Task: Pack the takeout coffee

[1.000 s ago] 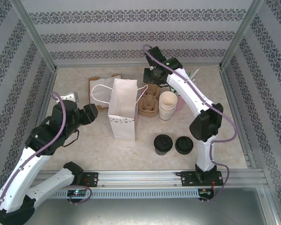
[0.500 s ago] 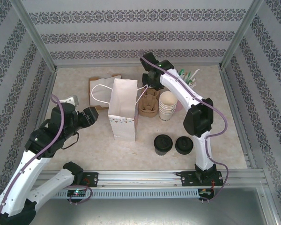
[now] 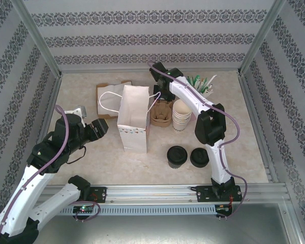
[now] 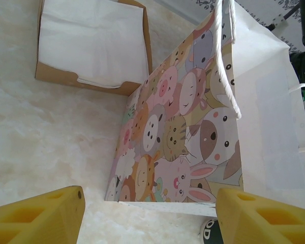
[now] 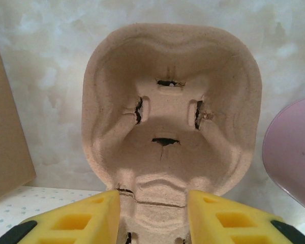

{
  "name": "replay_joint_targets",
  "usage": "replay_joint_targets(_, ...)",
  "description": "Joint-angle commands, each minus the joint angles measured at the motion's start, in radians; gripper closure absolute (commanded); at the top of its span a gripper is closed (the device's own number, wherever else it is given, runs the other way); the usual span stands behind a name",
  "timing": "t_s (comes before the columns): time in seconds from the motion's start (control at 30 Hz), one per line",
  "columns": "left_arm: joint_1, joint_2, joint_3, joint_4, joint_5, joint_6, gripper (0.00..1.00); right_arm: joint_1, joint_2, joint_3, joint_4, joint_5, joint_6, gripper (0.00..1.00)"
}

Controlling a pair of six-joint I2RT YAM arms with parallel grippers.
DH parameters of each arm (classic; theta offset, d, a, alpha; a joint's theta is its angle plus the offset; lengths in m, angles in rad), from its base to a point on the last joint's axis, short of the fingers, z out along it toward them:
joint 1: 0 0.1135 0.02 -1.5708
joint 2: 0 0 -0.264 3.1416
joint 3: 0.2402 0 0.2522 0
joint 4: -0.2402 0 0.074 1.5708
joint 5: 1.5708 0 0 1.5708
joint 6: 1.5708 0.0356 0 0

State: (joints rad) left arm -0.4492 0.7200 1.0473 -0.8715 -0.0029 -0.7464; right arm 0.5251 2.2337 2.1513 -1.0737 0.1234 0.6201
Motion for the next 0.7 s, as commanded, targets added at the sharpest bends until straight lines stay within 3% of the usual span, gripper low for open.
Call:
replay_joint_targets(0.0,0.013,-0.002,-0.005,0.03,0.007,-0.014,0.3,0.014,0.025,0.029,-0.036,0.02,0.015,0.59)
replay_joint_targets(0.67,0.014,-0.015,-0.017,0.034,0.011,-0.029,0.3,0.028,0.05,-0.012,-0.057,0.044,0.059,0.56)
